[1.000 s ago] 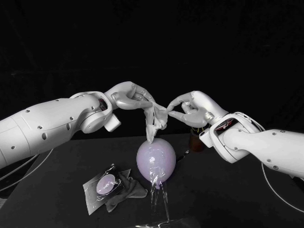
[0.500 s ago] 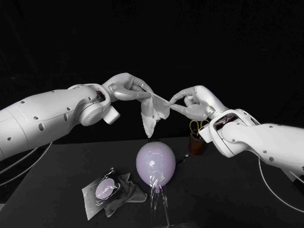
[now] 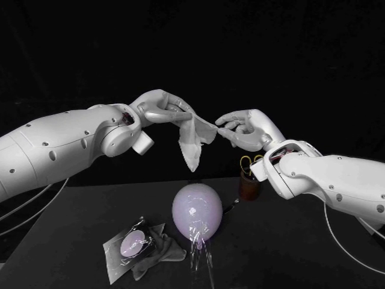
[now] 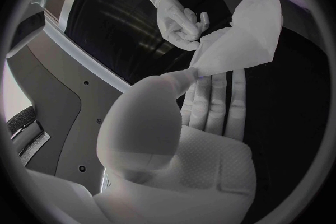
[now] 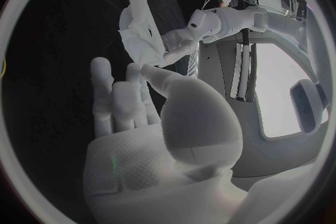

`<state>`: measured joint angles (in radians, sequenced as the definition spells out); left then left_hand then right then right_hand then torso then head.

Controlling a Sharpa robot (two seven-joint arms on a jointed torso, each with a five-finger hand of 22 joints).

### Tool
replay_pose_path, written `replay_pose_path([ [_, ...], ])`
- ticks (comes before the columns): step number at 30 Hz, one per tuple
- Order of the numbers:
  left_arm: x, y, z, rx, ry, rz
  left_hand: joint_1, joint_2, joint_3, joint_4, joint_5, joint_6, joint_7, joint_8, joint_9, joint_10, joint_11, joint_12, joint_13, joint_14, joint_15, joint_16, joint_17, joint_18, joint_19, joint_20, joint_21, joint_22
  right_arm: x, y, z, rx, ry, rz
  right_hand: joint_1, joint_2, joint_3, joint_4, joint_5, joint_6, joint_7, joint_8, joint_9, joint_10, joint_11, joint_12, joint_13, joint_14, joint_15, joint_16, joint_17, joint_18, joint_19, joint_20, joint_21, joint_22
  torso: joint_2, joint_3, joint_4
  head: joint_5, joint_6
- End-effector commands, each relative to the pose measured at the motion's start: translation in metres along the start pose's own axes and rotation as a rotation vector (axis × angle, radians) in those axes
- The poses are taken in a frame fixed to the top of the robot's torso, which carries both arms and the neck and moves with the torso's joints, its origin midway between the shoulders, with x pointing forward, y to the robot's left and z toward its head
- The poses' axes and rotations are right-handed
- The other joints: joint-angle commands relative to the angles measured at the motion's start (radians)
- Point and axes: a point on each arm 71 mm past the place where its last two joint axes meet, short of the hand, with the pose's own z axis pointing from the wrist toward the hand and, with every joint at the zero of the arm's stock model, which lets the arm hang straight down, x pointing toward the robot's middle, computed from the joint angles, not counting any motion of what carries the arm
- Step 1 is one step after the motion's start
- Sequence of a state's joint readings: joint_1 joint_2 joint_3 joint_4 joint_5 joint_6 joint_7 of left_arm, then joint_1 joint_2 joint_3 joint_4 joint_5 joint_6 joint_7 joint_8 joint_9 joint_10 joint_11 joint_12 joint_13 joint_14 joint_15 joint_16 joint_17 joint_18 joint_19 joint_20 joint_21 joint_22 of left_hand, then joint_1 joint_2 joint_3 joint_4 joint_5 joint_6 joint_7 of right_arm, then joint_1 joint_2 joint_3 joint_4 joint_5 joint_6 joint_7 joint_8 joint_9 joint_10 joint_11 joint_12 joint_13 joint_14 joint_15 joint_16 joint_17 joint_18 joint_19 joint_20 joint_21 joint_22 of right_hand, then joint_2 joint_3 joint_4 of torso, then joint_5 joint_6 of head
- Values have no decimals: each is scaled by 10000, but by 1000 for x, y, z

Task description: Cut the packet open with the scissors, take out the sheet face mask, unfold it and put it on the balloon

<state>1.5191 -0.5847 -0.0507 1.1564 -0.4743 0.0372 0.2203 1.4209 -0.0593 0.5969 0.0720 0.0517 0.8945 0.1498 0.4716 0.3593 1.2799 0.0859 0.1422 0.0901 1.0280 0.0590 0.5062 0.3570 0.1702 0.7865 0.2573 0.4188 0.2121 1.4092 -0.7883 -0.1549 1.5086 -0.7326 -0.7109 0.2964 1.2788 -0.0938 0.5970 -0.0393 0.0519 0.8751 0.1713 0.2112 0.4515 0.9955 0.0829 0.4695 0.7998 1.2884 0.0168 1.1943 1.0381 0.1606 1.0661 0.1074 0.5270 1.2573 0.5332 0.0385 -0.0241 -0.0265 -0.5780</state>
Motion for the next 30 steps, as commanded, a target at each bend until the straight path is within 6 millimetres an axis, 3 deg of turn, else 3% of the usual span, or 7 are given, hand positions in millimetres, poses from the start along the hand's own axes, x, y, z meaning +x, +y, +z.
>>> replay_pose_path([
  [1, 0, -3, 1, 51, 48, -488, 75, 65, -91, -1, -40, 68, -8, -57, 2139, 70, 31, 36, 16, 59, 16, 2, 20, 77, 73, -17, 100, 35, 0, -3, 0, 176, 320, 556, -9, -250, -22, 138, 46, -178, 127, -274, -121, 148, 202, -1532, -1678, -556, 141, -1012, -1170, 142, -217, 198, -734, -454, 0, -16, -6, -9, 10],
  [5, 0, -3, 1, 47, 104, -601, 90, 74, -121, -2, -40, 83, -10, -79, 2168, 87, 25, 36, 26, 90, 8, 4, 55, 76, 90, -52, 236, 124, -1, -10, 0, 436, 475, 634, -71, -541, -216, 229, -60, -508, 295, -601, -257, -44, 449, -2574, -2927, -1391, 326, -2147, -2455, 149, -392, 376, -1172, -804, 7, -15, 6, -15, 24],
  [15, 1, -4, 0, 33, 251, -744, 136, 110, -251, -3, -41, 136, -30, -189, 2268, 125, -2, 13, 56, 367, -77, 199, 282, 55, 67, -188, 810, 516, 0, -37, -10, 1329, 737, 990, -123, -795, -1185, 492, -1, -636, 445, -912, -385, 14, 658, -3500, -4827, -2005, 558, -2743, -3056, 184, -616, 655, -2069, -1653, 11, -7, -2, -5, -10],
  [18, 1, -5, 0, 34, 307, -773, 143, 112, -274, 1, -41, 147, -32, -215, 2289, 131, -7, 5, 60, 385, -87, 234, 330, 44, 27, -207, 922, 598, 5, -45, -14, 1613, 925, 1295, -185, -821, -1831, 748, 21, -742, 549, -1056, -443, -27, 781, -3663, -5455, -2999, 754, -3556, -3601, 152, -1209, 845, -2881, -2341, 7, -1, -4, -12, 2],
  [19, 1, -5, -1, 35, 335, -782, 147, 114, -281, 2, -40, 151, -33, -225, 2297, 132, -8, 1, 61, 390, -90, 247, 349, 41, 11, -215, 966, 630, 6, -46, -15, 1673, 993, 1373, -189, -854, -2106, 847, 27, -838, 618, -1132, -470, -151, 908, -3786, -5711, -3993, 971, -4504, -4117, 81, -1878, 999, -3545, -2860, 5, -3, 0, -20, 0],
  [24, 3, -6, -3, 61, 598, -848, 168, 125, -321, 5, -42, 171, -40, -279, 2337, 135, -14, -20, 67, 441, -112, 345, 460, 29, -60, -253, 1206, 804, 13, -53, -18, 1778, 1272, 1382, 476, -632, -2424, 667, 37, -881, 726, -1176, -480, -180, 1099, -3927, -6237, -5478, 1406, -6598, -5366, 37, -2831, 1435, -4668, -4113, 3, 0, -9, -58, 7],
  [30, 5, -7, -6, 197, 981, -1084, 183, 123, -356, 7, -41, 178, -44, -325, 2367, 124, -16, -47, 67, 429, -119, 411, 546, 0, -173, -264, 1362, 927, 25, -52, -17, 1396, 1609, 854, 976, -402, -2649, 341, -22, -942, 641, -1222, -516, -196, 1155, -4003, -6777, -5800, 1598, -7891, -6288, 148, -3374, 1738, -4675, -5296, 6, 2, 4, -111, 21],
])
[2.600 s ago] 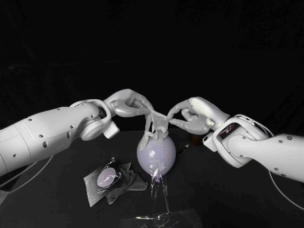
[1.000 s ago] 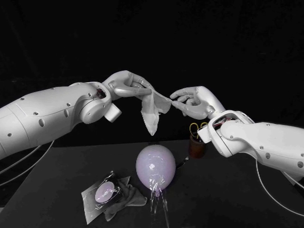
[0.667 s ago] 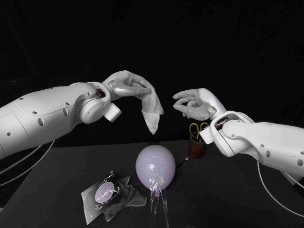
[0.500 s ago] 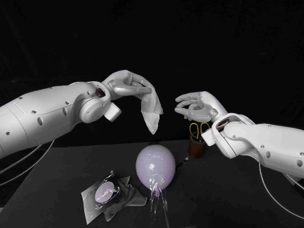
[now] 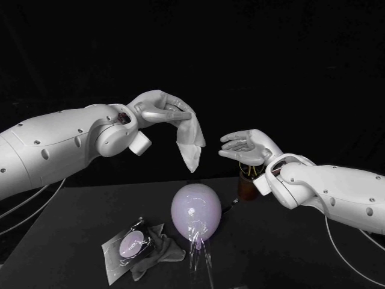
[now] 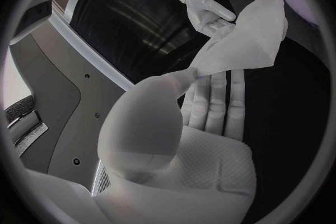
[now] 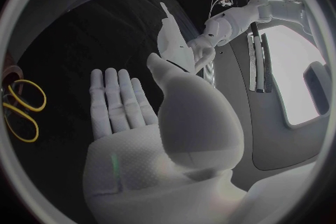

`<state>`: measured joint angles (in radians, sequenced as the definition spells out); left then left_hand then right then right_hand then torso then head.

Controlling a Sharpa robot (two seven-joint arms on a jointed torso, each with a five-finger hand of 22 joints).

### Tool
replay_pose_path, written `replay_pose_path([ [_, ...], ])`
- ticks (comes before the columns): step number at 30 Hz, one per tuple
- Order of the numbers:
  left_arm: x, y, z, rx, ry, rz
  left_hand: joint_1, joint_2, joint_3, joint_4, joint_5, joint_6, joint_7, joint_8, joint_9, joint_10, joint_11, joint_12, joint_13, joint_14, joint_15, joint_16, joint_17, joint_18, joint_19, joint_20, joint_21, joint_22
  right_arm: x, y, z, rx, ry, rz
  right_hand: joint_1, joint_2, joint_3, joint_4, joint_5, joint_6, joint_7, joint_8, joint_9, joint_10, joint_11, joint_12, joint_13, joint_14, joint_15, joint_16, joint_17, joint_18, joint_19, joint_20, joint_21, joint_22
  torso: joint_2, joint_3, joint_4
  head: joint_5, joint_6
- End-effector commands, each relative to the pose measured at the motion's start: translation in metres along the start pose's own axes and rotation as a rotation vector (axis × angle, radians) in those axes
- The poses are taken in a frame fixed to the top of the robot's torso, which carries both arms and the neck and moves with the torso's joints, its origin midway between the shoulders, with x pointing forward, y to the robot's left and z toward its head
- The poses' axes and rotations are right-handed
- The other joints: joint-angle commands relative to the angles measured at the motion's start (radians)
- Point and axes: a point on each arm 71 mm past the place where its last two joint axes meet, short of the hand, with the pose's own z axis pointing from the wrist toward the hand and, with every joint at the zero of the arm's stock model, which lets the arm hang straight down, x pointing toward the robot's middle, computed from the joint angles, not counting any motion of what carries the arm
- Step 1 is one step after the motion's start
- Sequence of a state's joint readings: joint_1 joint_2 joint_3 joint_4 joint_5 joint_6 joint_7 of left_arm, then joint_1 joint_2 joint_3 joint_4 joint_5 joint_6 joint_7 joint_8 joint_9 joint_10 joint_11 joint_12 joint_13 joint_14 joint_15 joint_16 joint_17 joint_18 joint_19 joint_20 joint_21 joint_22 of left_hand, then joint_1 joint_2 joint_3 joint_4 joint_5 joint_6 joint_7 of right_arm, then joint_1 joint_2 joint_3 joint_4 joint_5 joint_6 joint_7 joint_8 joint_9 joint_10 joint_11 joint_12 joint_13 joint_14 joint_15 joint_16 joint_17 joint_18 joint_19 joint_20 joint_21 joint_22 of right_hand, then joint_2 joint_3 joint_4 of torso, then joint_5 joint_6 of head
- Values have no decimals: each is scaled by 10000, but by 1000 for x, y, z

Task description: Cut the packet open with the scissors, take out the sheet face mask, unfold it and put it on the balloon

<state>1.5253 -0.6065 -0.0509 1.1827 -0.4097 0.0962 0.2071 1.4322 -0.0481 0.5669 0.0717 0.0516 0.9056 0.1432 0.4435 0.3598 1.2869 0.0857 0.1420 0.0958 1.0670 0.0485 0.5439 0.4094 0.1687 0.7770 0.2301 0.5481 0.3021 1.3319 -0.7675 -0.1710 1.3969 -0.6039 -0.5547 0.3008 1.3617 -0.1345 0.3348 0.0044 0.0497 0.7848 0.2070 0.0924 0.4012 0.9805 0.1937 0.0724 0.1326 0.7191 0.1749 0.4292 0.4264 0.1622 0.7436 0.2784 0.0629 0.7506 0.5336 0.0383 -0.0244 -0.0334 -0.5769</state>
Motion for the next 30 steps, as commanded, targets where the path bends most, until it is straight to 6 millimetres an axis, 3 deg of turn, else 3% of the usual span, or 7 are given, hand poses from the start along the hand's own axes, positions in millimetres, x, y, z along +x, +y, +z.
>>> replay_pose_path([
  [1, 4, -4, -1, 242, 596, -389, 69, 12, -56, 10, -41, 67, 21, -44, 2363, 54, -15, -44, 9, 39, -14, 34, 22, 15, -78, 9, 68, 28, 8, 4, 2, -493, 527, -403, 173, 19, -33, -117, 5, -43, 269, -36, -15, -59, 40, -37, -132, -121, 22, -290, -210, 131, -180, 37, -37, -284, 5, 7, 5, -43, 10],
  [7, 7, -5, -4, 350, 973, -572, 69, 13, -79, 22, -41, 73, 14, -69, 2383, 52, -16, -60, 9, 1, -9, 59, 68, -11, -175, 14, 133, 87, 21, 10, 9, -908, 611, -692, 417, 228, -159, -433, -5, -162, 116, -84, -55, -373, -94, -72, -587, -512, 232, -1180, -868, -21, -861, 115, -42, -1288, 6, 2, 25, -72, -2],
  [17, 11, -8, -6, 440, 1314, -684, 72, 16, -102, 34, -41, 78, 7, -93, 2406, 54, -19, -74, 10, -37, -8, 90, 120, -29, -260, 19, 203, 148, 37, 19, 13, -1304, 770, -566, 376, 369, -410, -635, -10, -322, -41, -148, -126, -733, -244, -86, -695, -827, 542, -1752, -1312, -306, -1224, 112, -24, -2042, -3, -4, 13, -82, -44],
  [25, 13, -8, -7, 460, 1409, -708, 76, 19, -109, 38, -41, 82, 6, -103, 2416, 55, -19, -79, 11, -50, -8, 104, 141, -33, -287, 19, 234, 174, 42, 24, 13, -1536, 745, -353, 390, 466, -466, -697, -10, -313, -87, -138, -146, -730, -188, -67, -689, -890, 569, -1869, -1420, -359, -1322, 105, -22, -2250, -4, -2, 3, -78, -45],
  [28, 13, -9, -8, 461, 1430, -720, 78, 19, -113, 38, -41, 82, 7, -106, 2419, 57, -20, -80, 12, -53, -9, 110, 149, -33, -294, 19, 248, 184, 42, 26, 13, -1597, 680, -189, 399, 531, -482, -723, -10, -242, -149, -104, -156, -668, -118, -46, -683, -853, 540, -1887, -1458, -351, -1332, 99, -12, -2348, -3, -1, 4, -88, -48],
  [30, 14, -9, -8, 459, 1443, -725, 78, 19, -113, 38, -41, 82, 7, -106, 2419, 57, -20, -80, 12, -53, -9, 110, 149, -33, -294, 19, 248, 184, 43, 26, 12, -1648, 646, -66, 425, 622, -467, -747, -11, -56, -188, -14, -147, -578, 24, -20, -677, -801, 465, -1894, -1488, -310, -1335, 87, -9, -2437, -2, -3, 1, -86, -43],
])
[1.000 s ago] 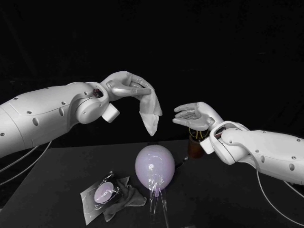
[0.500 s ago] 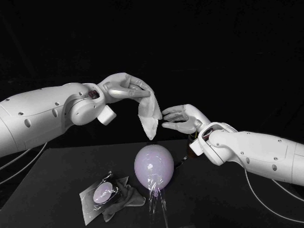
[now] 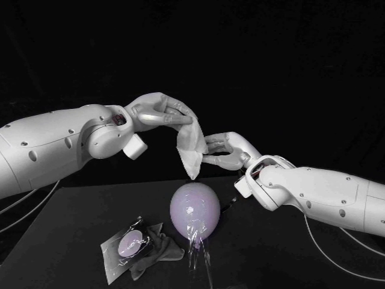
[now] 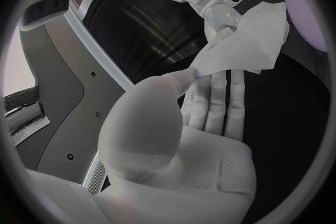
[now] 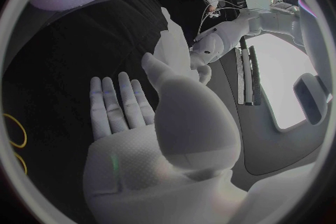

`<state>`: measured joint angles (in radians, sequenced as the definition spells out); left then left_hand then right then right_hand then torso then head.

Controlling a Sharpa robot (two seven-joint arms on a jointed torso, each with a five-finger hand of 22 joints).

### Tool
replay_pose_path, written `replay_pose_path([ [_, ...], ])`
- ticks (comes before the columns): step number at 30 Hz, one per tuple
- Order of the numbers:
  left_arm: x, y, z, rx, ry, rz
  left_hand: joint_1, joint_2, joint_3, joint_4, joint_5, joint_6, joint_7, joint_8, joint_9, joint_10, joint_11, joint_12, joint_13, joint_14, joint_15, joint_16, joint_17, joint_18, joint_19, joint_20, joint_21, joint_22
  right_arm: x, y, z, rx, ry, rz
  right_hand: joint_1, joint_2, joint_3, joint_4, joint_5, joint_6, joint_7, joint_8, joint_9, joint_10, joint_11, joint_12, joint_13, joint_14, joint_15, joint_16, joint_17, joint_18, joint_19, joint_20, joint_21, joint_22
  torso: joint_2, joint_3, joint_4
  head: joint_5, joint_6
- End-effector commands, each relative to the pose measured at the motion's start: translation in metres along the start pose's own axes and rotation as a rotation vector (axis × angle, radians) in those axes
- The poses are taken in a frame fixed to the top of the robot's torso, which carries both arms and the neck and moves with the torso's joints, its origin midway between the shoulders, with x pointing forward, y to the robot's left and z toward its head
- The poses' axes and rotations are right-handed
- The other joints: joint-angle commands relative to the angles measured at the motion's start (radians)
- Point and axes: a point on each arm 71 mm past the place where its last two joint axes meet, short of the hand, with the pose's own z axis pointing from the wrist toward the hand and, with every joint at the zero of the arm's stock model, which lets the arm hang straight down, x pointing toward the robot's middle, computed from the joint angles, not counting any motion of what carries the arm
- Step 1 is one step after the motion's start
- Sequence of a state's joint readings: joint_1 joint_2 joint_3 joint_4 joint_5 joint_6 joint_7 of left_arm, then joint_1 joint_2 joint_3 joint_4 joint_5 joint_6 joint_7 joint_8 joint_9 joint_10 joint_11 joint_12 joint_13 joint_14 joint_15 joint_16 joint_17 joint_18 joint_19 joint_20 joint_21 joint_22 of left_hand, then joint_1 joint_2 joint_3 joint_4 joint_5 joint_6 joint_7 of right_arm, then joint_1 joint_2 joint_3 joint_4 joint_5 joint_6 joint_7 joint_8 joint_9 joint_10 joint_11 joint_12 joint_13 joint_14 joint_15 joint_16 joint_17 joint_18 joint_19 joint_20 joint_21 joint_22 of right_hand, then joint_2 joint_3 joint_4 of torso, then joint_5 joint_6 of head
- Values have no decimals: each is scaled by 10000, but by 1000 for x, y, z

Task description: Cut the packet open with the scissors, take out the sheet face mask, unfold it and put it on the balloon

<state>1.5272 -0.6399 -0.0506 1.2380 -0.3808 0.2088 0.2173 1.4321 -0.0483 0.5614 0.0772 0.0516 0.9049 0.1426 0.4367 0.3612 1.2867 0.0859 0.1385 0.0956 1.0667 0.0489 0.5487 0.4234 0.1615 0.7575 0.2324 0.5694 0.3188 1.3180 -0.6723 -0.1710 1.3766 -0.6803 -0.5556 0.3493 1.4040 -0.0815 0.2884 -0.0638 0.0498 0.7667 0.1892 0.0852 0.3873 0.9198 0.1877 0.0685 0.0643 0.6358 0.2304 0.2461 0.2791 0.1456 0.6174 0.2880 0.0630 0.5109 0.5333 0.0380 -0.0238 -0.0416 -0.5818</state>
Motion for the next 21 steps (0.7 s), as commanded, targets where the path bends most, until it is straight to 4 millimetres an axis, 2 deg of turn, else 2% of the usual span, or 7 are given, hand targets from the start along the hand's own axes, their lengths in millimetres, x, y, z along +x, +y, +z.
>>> replay_pose_path([
  [1, 2, -4, 0, 219, 220, -167, 81, 22, -61, -15, -41, 92, 14, -43, 2409, 62, -22, -47, 15, -54, -13, 69, 19, 40, -108, -5, 52, 30, 0, 5, 0, -441, -164, 270, -5, 193, 21, -52, -12, 284, -22, 128, -6, 125, 183, 43, 10, 77, -137, -68, -39, -108, -88, -10, -13, -115, 2, 1, -5, -2, 7],
  [4, 2, -4, 0, 208, 218, -167, 82, 23, -63, -15, -41, 93, 14, -45, 2411, 62, -22, -48, 15, -56, -13, 73, 24, 40, -111, -6, 61, 37, 0, 7, -2, -630, -222, 497, 58, 468, 215, -39, -22, 743, -21, 304, -20, 426, 305, 107, 11, 221, -176, -57, -82, -50, -113, 10, -10, -293, 0, 0, 1, 12, -15],
  [5, 2, -4, 0, 205, 213, -167, 86, 23, -67, -14, -41, 95, 15, -49, 2416, 64, -22, -49, 16, -60, -14, 80, 34, 41, -119, -7, 79, 51, 0, 8, -3, -667, -232, 552, 93, 660, 344, 1, -20, 945, 29, 396, -2, 527, 223, 137, 17, 280, -205, -37, -82, -39, -115, 8, -8, -327, 0, 0, 1, 9, -15],
  [7, 1, -3, 0, 192, 189, -161, 86, 23, -67, -14, -41, 95, 15, -49, 2416, 64, -22, -49, 16, -60, -14, 80, 34, 41, -119, -7, 79, 51, -1, 9, -4, -766, -250, 719, 135, 816, 555, 23, -20, 1192, 191, 485, -14, 688, 76, 151, 4, 410, -294, 0, -86, 24, -95, -1, 3, -406, -3, -1, -1, 7, -16],
  [11, 0, -3, -1, 159, 127, -147, 87, 26, -70, -12, -41, 96, 16, -53, 2420, 66, -21, -51, 17, -64, -14, 87, 44, 41, -126, -8, 97, 64, -1, 12, -8, -944, -196, 962, 235, 1192, 1001, 82, -12, 1662, 271, 698, 18, 1071, -59, 239, 15, 756, -414, 139, -58, 129, -28, 0, 16, -505, -6, 2, -11, 37, -14],
  [16, -3, -2, -2, 109, 25, -129, 98, 33, -77, -8, -41, 101, 20, -66, 2433, 69, -20, -56, 18, -76, -14, 106, 71, 44, -145, -12, 152, 104, 0, 16, -13, -1098, -65, 1177, 271, 1383, 1470, 102, -17, 2086, 215, 939, 92, 1518, -176, 306, 11, 1164, -523, 302, -32, 236, 3, 12, 8, -632, -4, 5, -7, 19, -18],
  [21, -5, -1, -2, 45, -53, -99, 103, 36, -82, -4, -41, 103, 23, -73, 2440, 71, -18, -59, 20, -82, -14, 117, 87, 45, -156, -14, 183, 127, -1, 18, -16, -1128, -71, 1246, 186, 1376, 1853, 126, -18, 2335, 127, 1152, 182, 1938, -297, 341, 15, 1508, -624, 470, -10, 321, 23, 16, 9, -759, 3, 5, -11, 16, -23],
])
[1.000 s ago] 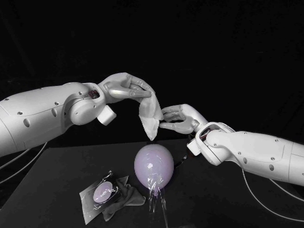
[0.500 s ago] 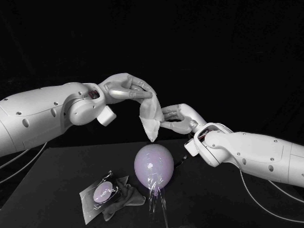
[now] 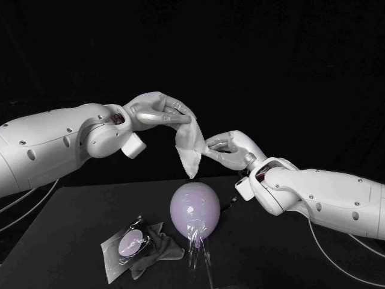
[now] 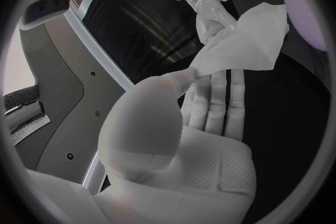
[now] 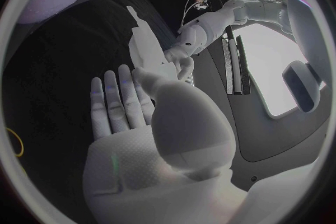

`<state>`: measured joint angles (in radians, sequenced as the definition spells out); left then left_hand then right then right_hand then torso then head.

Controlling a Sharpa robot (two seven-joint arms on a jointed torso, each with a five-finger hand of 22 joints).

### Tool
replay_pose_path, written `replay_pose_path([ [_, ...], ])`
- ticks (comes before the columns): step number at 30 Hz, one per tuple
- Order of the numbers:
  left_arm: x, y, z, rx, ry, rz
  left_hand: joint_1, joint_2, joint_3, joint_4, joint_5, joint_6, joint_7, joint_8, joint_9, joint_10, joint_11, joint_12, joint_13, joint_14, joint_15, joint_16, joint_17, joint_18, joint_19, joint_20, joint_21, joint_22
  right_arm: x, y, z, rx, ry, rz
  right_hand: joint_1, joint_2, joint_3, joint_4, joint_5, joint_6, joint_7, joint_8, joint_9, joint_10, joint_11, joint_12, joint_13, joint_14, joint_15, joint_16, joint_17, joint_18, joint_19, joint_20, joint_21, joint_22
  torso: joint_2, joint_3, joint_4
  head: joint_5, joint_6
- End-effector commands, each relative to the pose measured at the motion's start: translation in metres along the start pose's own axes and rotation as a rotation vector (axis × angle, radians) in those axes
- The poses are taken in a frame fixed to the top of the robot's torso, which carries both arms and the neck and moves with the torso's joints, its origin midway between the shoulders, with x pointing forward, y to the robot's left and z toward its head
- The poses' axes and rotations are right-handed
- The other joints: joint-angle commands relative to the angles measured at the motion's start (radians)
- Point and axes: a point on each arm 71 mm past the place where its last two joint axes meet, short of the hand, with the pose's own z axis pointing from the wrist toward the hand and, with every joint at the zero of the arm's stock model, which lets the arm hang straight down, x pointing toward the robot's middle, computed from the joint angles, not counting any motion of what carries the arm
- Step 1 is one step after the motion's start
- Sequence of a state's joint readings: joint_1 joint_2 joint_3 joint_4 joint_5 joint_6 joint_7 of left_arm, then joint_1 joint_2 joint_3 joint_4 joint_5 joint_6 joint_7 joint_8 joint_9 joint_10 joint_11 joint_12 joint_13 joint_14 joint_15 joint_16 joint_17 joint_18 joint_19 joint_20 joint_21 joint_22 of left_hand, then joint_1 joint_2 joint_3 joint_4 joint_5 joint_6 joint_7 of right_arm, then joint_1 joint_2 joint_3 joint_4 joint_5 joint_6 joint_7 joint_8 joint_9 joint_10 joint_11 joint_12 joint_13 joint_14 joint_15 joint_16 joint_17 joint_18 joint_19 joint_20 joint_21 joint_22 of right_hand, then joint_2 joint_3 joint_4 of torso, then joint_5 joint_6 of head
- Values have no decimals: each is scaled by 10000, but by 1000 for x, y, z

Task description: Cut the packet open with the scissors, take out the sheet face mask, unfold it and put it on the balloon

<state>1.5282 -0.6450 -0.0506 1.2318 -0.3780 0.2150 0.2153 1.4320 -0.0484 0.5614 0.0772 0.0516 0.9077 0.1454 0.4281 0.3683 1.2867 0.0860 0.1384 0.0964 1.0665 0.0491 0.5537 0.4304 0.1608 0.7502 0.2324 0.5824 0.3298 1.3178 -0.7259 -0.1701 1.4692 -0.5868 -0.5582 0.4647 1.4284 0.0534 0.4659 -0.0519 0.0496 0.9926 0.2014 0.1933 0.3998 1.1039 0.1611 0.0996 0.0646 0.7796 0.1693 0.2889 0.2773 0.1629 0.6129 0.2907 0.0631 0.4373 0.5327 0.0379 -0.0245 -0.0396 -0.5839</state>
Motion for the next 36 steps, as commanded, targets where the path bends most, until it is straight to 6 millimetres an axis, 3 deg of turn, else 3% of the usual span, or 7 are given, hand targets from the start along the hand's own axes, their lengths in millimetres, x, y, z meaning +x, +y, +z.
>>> replay_pose_path([
  [1, -1, -2, 0, 80, -25, -70, 104, 37, -82, -4, -41, 75, -5, 13, 2369, 72, -19, -59, 11, -80, -15, 68, 17, 52, -83, -14, 53, 17, 0, 4, -2, -299, 16, 207, -108, -17, 168, 22, -30, 90, -7, 107, 76, 144, -42, 0, 3, 102, -27, 62, 6, 161, 75, -7, 9, -60, 8, 5, -3, -3, -6],
  [17, -17, 5, -10, -241, -612, 222, 140, 39, -90, -5, -40, 85, -2, -13, 2396, 74, -18, -68, 16, -117, -14, 96, 67, 55, -129, -21, 166, 101, -29, 3, -3, 403, -865, -492, -429, -351, 993, 28, -16, 152, -91, 476, 313, 614, -144, -222, 14, 411, -130, 333, 9, 216, 458, -41, 102, -321, -1, 2, 7, 12, 55],
  [36, -33, 12, -10, -394, -2135, 511, 141, 48, -89, 33, -39, 94, -7, -40, 2421, 60, -12, -85, 18, -182, 0, 99, 105, 47, -202, -18, 254, 173, -42, 28, 16, 1263, 466, -2643, -521, -515, 1339, -123, -16, 207, -146, 684, 450, 879, -208, -276, 30, 386, -160, 426, -3, 220, 706, -71, 153, -388, 4, 4, 8, 32, 87],
])
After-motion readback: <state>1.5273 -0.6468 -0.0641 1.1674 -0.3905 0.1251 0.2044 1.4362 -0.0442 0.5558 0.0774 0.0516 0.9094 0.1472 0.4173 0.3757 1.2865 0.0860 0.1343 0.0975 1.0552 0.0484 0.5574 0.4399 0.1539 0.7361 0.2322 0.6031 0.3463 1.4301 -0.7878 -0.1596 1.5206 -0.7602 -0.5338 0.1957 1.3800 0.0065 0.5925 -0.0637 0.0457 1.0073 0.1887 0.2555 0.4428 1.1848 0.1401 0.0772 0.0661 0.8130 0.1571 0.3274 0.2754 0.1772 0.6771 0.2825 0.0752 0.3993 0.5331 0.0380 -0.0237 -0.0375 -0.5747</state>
